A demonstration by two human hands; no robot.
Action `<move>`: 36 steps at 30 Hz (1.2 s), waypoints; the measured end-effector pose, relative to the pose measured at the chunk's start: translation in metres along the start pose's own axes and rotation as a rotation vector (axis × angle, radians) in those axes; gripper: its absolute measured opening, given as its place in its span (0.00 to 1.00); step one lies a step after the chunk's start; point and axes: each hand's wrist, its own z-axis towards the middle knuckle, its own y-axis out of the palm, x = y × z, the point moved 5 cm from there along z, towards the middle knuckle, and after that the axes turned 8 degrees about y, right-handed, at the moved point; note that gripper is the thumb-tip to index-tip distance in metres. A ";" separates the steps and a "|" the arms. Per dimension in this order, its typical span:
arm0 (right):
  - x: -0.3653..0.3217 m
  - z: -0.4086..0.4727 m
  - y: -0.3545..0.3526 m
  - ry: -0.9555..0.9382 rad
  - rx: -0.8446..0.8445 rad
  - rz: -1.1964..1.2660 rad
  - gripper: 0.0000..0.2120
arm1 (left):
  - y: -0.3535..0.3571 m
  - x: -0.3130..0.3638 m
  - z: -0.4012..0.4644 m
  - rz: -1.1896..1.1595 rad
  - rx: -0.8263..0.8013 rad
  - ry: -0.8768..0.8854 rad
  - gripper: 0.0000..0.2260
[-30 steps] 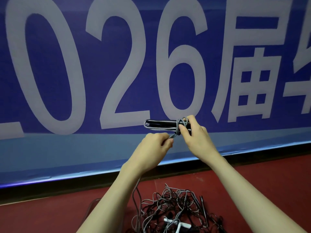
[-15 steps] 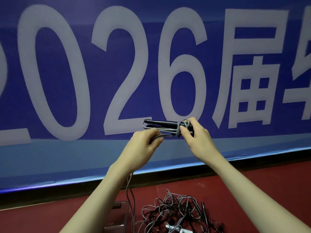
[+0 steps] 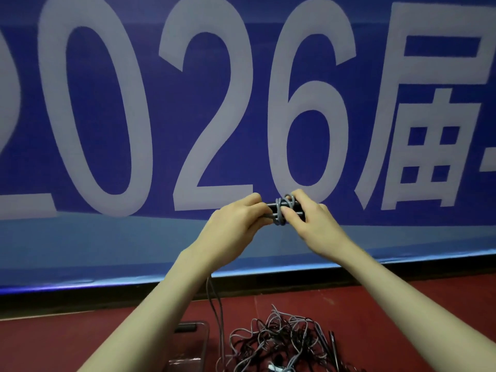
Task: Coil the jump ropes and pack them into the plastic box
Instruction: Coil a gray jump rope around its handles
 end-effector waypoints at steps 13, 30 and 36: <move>0.009 0.003 0.019 0.026 -0.171 0.137 0.09 | -0.002 -0.022 0.012 -0.201 0.077 -0.087 0.07; 0.011 0.000 0.022 0.133 -0.432 0.626 0.11 | 0.017 -0.048 0.019 -0.786 -0.183 -0.156 0.09; 0.015 -0.005 0.034 0.166 -0.381 0.895 0.07 | 0.047 -0.049 0.000 -0.859 -0.032 -0.372 0.08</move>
